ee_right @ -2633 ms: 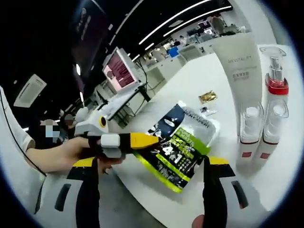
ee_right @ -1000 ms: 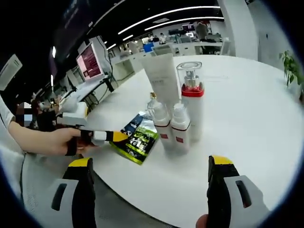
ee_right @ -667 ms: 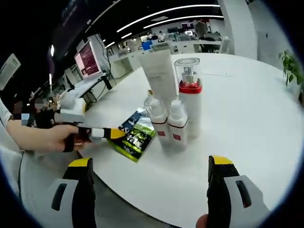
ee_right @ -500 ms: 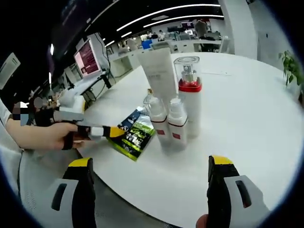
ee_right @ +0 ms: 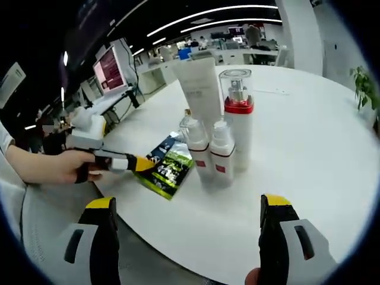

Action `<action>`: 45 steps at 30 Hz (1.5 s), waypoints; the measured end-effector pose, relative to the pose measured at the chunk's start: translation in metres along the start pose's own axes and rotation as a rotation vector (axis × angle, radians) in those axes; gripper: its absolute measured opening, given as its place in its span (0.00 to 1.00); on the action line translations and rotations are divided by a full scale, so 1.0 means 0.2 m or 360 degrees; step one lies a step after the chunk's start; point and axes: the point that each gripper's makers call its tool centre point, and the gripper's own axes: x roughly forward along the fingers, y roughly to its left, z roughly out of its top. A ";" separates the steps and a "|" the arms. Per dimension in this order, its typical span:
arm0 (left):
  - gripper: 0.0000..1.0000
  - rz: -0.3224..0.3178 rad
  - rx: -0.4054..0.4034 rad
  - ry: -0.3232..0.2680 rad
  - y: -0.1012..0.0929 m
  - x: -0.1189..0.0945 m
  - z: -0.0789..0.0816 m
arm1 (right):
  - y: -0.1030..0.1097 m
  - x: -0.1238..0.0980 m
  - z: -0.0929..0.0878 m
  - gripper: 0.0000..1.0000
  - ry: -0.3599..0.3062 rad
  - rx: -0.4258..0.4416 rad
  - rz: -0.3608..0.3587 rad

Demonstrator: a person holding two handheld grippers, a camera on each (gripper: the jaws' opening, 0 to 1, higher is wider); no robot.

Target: Arrange the skincare products in the storage area until every visible bottle or jar stands upright without overlapping.

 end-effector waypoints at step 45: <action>0.79 -0.0171 0.0491 0.0066 0.09 -0.33 0.02 | -0.02 0.03 -0.05 0.99 0.0094 -0.0125 -0.0019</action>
